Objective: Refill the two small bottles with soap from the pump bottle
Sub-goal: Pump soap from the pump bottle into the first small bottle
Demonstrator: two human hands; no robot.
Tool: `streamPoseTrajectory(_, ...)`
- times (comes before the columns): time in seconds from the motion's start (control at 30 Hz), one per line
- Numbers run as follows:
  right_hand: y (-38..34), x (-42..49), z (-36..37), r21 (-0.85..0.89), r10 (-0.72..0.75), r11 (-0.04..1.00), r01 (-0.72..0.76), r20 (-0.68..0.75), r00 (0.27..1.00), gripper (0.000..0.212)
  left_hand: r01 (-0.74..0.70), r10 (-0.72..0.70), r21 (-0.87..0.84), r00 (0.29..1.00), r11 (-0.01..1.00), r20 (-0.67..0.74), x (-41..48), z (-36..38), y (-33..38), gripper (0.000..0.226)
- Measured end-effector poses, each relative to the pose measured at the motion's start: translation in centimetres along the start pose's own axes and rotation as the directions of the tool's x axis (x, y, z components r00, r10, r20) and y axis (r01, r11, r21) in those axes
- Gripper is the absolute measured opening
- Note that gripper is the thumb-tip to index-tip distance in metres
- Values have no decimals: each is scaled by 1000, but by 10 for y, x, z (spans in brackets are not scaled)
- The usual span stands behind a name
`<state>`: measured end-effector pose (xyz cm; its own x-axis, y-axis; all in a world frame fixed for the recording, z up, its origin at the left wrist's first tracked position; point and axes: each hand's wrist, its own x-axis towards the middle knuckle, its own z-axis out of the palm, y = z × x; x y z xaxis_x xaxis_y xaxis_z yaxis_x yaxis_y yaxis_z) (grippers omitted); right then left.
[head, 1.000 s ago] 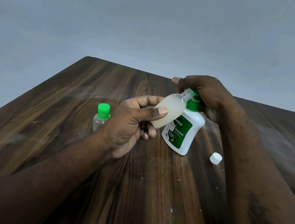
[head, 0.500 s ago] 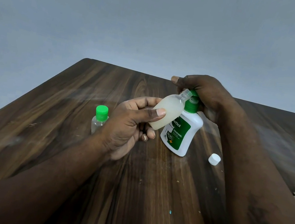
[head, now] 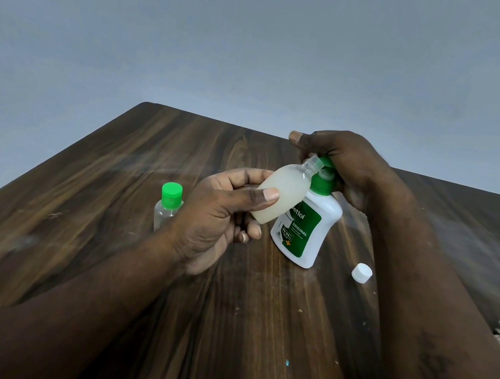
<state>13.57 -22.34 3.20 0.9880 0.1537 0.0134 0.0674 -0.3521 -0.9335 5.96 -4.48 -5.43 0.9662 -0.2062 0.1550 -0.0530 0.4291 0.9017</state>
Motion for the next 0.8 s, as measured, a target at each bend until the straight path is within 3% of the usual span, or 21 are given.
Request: streamPoseTrajectory(0.8, -1, -1, 3, -20, 30, 999, -31, -54, 998, 28, -2, 2, -7, 1000, 1000, -3, 0, 0, 0, 43)
